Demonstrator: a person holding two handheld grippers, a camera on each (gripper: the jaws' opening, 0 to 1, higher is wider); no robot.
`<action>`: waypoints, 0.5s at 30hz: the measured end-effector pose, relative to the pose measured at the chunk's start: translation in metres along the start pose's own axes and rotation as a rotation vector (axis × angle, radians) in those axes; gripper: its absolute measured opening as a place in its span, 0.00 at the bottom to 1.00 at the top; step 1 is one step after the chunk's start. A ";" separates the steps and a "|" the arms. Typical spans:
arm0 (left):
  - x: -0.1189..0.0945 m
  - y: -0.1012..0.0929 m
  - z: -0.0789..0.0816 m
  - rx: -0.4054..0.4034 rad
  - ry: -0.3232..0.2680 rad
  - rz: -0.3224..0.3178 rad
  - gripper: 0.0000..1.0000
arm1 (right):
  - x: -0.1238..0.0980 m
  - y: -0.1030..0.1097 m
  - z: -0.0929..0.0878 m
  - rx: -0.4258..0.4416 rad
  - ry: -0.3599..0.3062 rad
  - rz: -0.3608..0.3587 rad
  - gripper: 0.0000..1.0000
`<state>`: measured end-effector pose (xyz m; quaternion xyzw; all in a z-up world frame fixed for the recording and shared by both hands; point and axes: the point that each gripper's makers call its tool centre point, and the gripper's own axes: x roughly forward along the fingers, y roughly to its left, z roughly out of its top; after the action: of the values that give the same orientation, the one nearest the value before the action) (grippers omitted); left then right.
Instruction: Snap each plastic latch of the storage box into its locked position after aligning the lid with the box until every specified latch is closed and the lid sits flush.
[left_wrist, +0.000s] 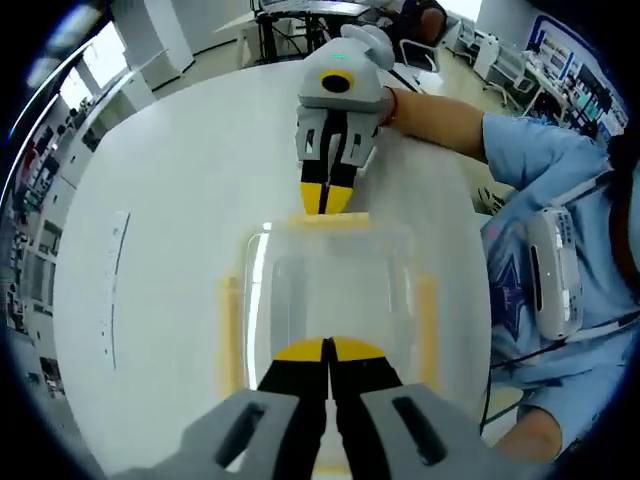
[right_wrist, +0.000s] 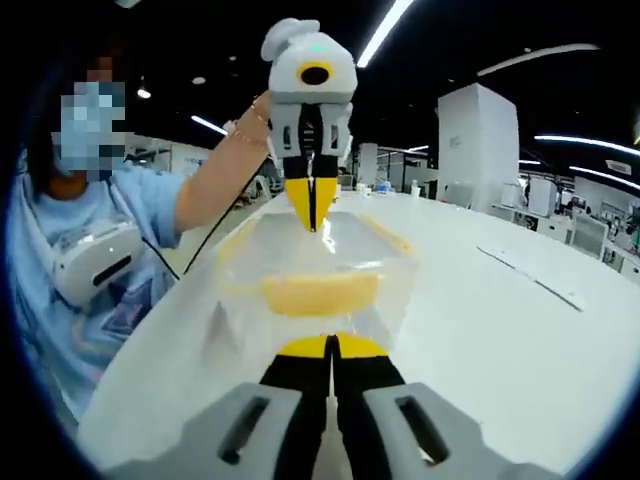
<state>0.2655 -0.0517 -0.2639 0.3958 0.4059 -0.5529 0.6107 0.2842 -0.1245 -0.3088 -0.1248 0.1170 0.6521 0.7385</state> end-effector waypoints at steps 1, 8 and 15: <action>0.000 0.000 0.000 0.003 -0.002 0.003 0.00 | -0.001 -0.003 -0.004 0.008 0.014 -0.011 0.00; 0.000 0.001 0.000 0.008 -0.042 0.006 0.00 | -0.010 -0.027 -0.016 0.051 0.039 -0.116 0.00; -0.001 -0.001 0.000 0.032 -0.108 0.007 0.00 | -0.024 -0.027 0.019 0.080 -0.123 -0.111 0.03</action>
<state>0.2648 -0.0518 -0.2628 0.3767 0.3621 -0.5777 0.6271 0.3083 -0.1435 -0.2818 -0.0613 0.0905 0.6115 0.7837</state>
